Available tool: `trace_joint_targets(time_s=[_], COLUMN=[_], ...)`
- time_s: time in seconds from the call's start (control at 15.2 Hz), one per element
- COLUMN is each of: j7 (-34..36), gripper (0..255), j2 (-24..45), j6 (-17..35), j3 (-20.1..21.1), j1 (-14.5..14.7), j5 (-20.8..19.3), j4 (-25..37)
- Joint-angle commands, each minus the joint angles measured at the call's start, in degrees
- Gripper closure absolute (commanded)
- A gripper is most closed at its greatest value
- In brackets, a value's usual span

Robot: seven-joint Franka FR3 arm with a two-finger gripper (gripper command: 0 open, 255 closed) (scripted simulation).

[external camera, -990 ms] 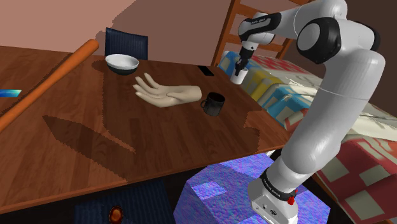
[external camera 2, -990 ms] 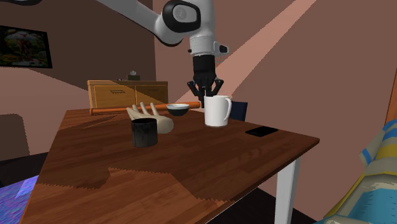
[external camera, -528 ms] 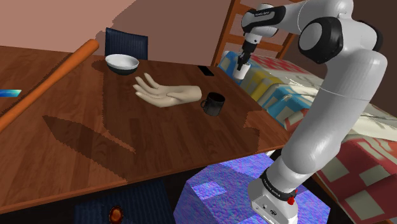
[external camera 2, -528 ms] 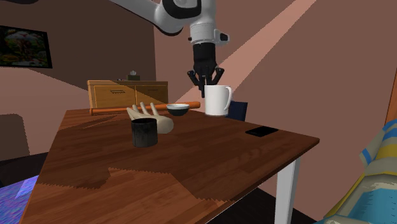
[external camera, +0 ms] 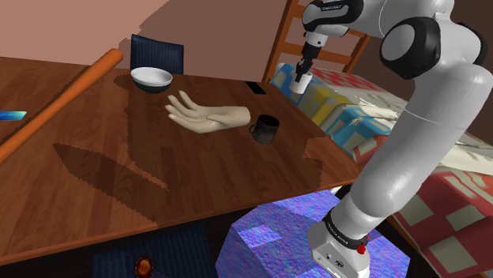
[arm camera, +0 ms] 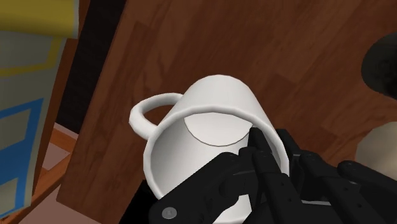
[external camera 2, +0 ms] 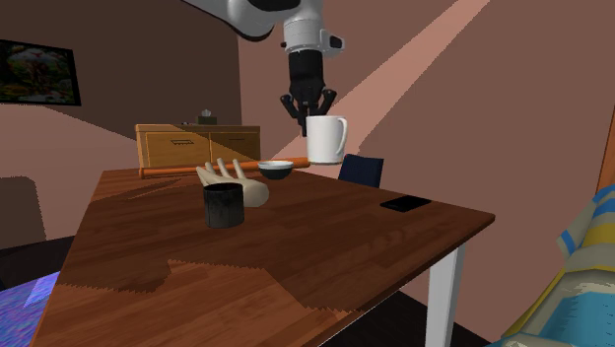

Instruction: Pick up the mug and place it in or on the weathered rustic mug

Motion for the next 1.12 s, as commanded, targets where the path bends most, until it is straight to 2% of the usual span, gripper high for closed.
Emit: trace_joint_targets(time_s=[0.0, 0.53, 1.06], j7=[2.9, 14.6, 25.9], gripper=[255, 255, 255], j2=[-4.2, -17.2, -26.7], j6=[0.9, 1.3, -0.4], j3=[0.8, 6.1, 13.2], j1=[1.9, 7.0, 10.7], j5=[-1.9, -6.8, -7.9], j4=[-4.7, -17.8, -26.2])
